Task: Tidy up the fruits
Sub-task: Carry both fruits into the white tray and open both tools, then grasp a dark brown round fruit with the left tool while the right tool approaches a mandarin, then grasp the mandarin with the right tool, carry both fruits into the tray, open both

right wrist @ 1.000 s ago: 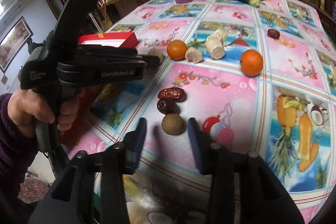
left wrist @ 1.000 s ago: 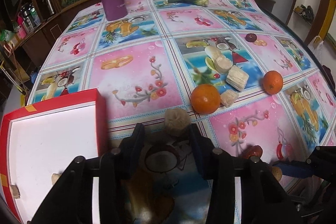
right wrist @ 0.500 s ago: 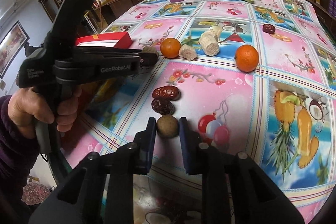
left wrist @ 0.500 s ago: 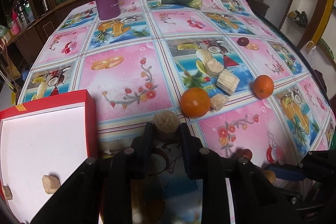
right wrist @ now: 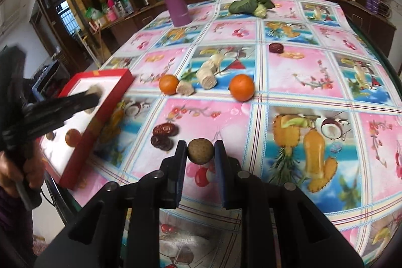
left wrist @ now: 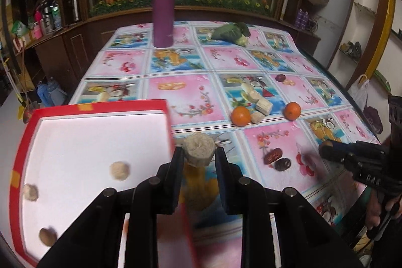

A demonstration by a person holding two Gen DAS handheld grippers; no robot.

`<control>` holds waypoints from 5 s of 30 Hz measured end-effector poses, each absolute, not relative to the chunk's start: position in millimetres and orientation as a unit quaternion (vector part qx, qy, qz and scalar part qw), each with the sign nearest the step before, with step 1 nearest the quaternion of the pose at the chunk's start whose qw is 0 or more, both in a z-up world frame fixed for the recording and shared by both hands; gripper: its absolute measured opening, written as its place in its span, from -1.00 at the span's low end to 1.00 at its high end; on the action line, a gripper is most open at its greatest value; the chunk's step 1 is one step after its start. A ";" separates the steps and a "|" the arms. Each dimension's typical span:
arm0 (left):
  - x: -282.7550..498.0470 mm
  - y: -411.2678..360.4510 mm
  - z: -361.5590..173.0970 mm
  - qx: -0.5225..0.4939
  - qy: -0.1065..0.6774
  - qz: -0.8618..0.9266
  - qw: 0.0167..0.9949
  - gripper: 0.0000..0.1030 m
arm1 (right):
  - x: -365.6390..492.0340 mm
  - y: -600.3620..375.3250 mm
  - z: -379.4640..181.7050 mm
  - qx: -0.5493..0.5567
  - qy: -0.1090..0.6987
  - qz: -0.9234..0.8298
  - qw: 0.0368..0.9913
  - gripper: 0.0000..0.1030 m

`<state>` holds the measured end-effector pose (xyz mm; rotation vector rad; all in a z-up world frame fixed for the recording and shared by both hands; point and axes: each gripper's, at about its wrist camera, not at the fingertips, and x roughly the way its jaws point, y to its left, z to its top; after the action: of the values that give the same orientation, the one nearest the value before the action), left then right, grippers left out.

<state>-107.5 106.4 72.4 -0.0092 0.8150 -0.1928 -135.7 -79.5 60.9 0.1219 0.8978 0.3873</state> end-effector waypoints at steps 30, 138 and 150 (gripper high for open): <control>-136.2 229.0 67.2 -0.069 0.383 0.035 0.920 -0.53 | -57.3 142.3 77.8 0.021 0.448 0.324 0.833 -0.53; -83.2 34.1 23.6 -0.064 0.454 -0.124 0.880 -0.67 | -35.0 -92.3 30.9 0.102 0.460 0.153 0.869 -0.33; -95.8 60.5 50.4 -0.073 0.416 -0.104 0.901 -0.68 | -54.7 -103.9 55.4 0.146 0.384 0.150 0.899 -0.34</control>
<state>-95.8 60.5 50.4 -0.1514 0.8600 -0.2152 -54.7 -103.9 55.4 0.3030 0.7955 0.3098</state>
